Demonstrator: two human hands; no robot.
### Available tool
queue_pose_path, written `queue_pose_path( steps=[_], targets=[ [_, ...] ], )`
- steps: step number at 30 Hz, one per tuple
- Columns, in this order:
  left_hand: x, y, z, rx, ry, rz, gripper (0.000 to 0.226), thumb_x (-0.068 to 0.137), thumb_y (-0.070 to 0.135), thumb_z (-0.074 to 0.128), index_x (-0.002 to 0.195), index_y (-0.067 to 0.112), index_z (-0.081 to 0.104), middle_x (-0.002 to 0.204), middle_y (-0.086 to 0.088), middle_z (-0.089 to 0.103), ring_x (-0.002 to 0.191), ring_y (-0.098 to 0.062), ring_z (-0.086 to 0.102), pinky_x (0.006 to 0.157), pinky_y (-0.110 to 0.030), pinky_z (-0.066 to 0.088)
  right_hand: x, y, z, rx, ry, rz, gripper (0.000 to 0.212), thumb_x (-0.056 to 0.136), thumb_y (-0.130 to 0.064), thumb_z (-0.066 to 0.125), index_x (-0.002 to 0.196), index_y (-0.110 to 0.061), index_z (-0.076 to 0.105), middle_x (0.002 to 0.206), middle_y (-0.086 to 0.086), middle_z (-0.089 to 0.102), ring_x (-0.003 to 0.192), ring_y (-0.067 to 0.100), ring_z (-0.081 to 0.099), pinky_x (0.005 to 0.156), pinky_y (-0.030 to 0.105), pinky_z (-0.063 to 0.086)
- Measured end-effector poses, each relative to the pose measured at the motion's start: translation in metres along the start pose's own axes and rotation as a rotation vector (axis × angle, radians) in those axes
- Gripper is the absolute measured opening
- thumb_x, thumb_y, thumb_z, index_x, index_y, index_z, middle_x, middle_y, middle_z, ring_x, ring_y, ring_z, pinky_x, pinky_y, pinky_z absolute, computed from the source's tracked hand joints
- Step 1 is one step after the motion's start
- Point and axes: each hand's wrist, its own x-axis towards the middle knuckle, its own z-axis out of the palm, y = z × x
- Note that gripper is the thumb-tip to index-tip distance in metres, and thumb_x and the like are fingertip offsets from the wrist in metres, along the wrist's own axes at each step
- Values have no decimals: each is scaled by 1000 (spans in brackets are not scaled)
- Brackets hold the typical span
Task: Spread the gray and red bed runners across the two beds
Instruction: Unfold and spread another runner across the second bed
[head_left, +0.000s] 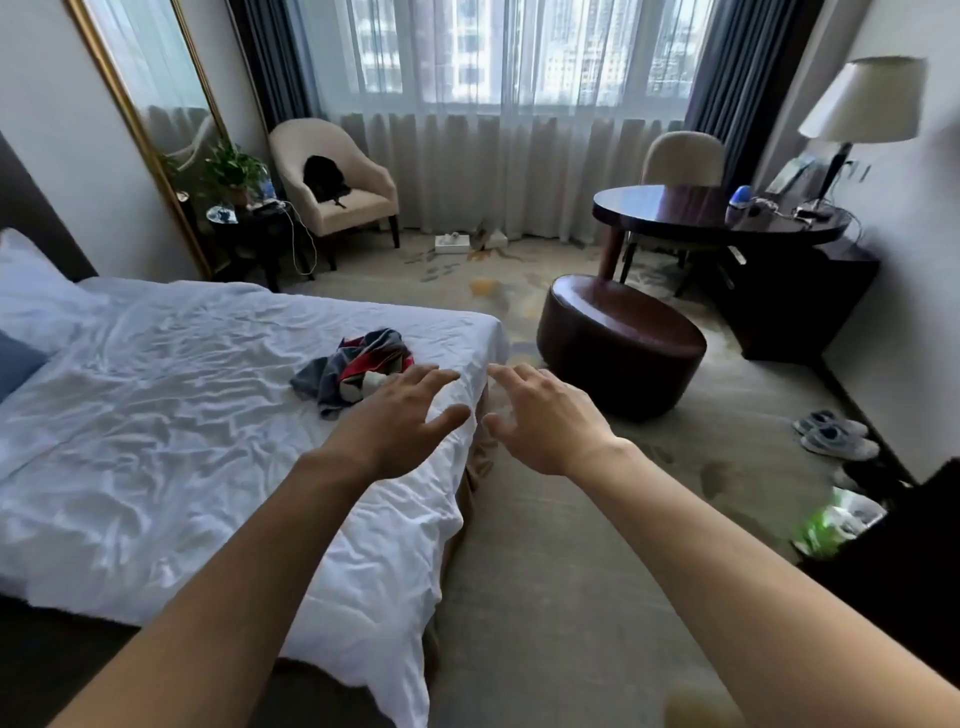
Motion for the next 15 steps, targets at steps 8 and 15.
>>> queue_pose_path(
  steps=[8,15],
  targets=[
    [147,-47,11,64,-47,-88,64,94,69,33,151,43,25,162,13,19,148,-12,19,113,-44,33,150,72,23,14,-72,-73,64,93,-50,53,150,-27,34,146,2,49,133,24,47,105,43,43],
    [295,-131,28,52,-35,-160,67,91,72,29,151,42,25,162,12,21,148,-11,19,114,-40,30,313,128,74,-2,-108,-120,63,94,-53,50,150,-28,33,144,0,49,129,24,50,99,43,46]
  ],
)
